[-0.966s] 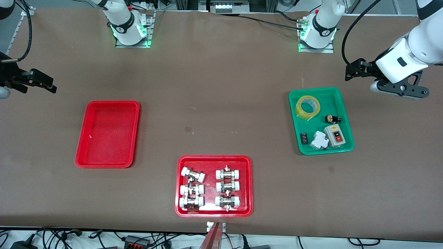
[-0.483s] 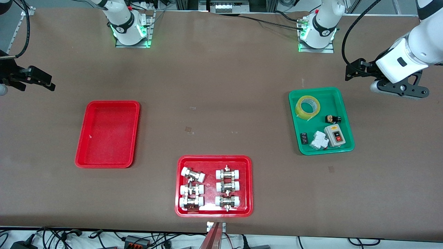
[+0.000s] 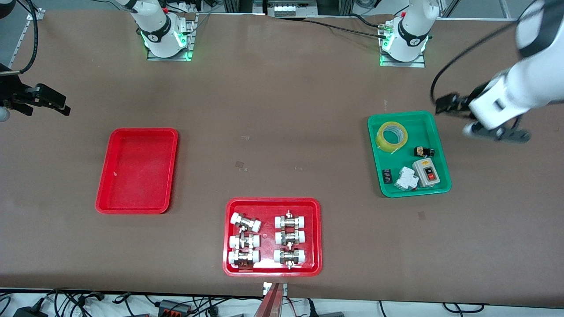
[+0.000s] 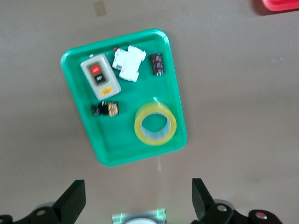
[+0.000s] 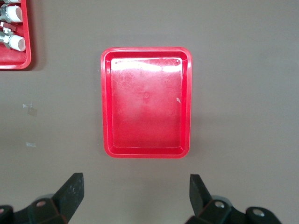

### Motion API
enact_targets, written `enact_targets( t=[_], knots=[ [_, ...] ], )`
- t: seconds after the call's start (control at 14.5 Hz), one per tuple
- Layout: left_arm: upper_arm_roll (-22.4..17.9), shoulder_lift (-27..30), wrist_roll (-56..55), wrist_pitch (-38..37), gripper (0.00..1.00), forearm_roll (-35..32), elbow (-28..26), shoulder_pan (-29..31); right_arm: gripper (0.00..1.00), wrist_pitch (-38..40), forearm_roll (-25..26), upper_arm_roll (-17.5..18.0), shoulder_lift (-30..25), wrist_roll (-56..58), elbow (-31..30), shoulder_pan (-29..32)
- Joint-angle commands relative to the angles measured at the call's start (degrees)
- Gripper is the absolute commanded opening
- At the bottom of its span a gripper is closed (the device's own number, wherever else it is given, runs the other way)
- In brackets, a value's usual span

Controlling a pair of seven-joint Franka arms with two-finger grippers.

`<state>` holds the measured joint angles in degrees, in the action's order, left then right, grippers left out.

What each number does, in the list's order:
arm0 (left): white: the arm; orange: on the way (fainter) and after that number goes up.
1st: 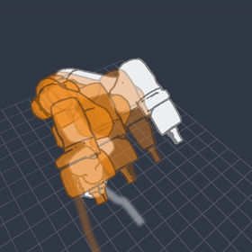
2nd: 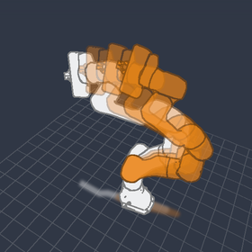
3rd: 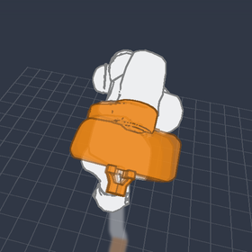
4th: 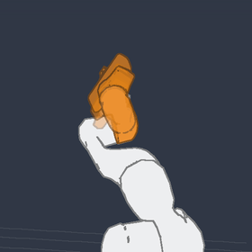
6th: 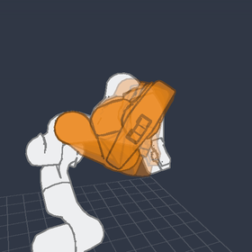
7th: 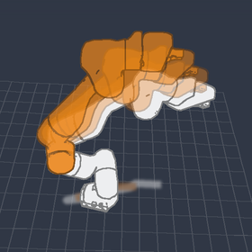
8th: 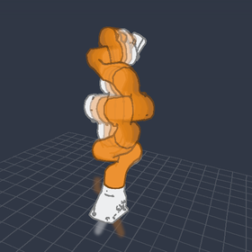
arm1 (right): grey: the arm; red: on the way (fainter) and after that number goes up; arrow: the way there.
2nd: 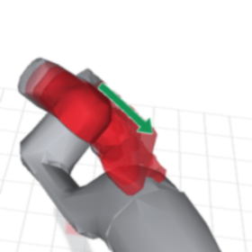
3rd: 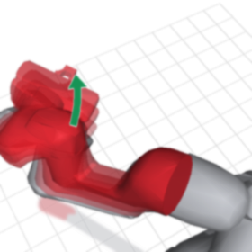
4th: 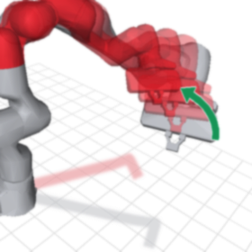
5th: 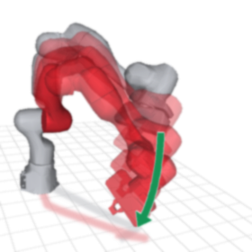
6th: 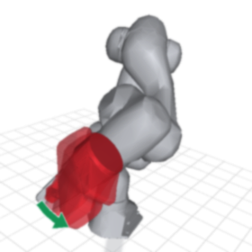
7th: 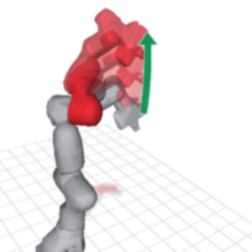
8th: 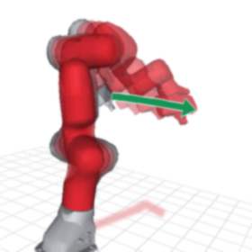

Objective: Left arm passes tape to right arm into tray
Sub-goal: 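Lower the left gripper and grasp the yellow tape roll's rim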

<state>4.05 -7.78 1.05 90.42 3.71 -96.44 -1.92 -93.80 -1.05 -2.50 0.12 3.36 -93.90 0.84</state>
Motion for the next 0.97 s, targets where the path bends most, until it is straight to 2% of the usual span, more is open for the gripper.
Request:
enact_targets(
  t=[0.0, 0.14, 0.28, 0.34, 0.41, 0.62, 0.9],
  knots=[
    [0.4, -1.1, 0.3, 9.2, 1.00, 1.2, -11.1, 0.1, 1.00, 1.0, 0.4, 0.2, -0.5, 1.0, 0.4, 0.4],
    [1.5, -0.7, 0.1, 13.6, 1.00, 1.1, -18.1, 0.0, 1.00, 0.9, 0.4, 0.2, -0.5, 0.9, 0.5, 0.4],
    [2.0, -0.6, 0.0, 24.9, 1.00, 0.9, -28.1, 0.9, 1.00, 0.9, 0.4, 0.3, -0.3, 0.9, 0.8, 0.4],
    [2.0, -1.4, 0.0, 30.0, 1.00, 0.9, -31.8, 1.7, 1.00, 0.9, 0.2, 0.3, -0.3, 0.9, 0.8, 0.4],
    [2.0, -2.5, 0.0, 31.9, 1.00, 0.9, -33.6, 2.2, 1.00, 0.9, 0.0, 0.3, -0.3, 0.8, 0.8, 0.4],
    [2.0, -4.5, 0.0, 32.5, 1.00, 0.9, -35.5, 2.2, 1.00, 1.0, -0.2, 0.4, -0.3, 0.9, 0.8, 0.3],
    [1.9, -8.3, 0.0, 35.4, 1.00, 0.9, -35.3, 2.4, 1.00, 1.0, -0.2, 0.3, -0.3, 0.9, 0.8, 0.4]
  ],
)
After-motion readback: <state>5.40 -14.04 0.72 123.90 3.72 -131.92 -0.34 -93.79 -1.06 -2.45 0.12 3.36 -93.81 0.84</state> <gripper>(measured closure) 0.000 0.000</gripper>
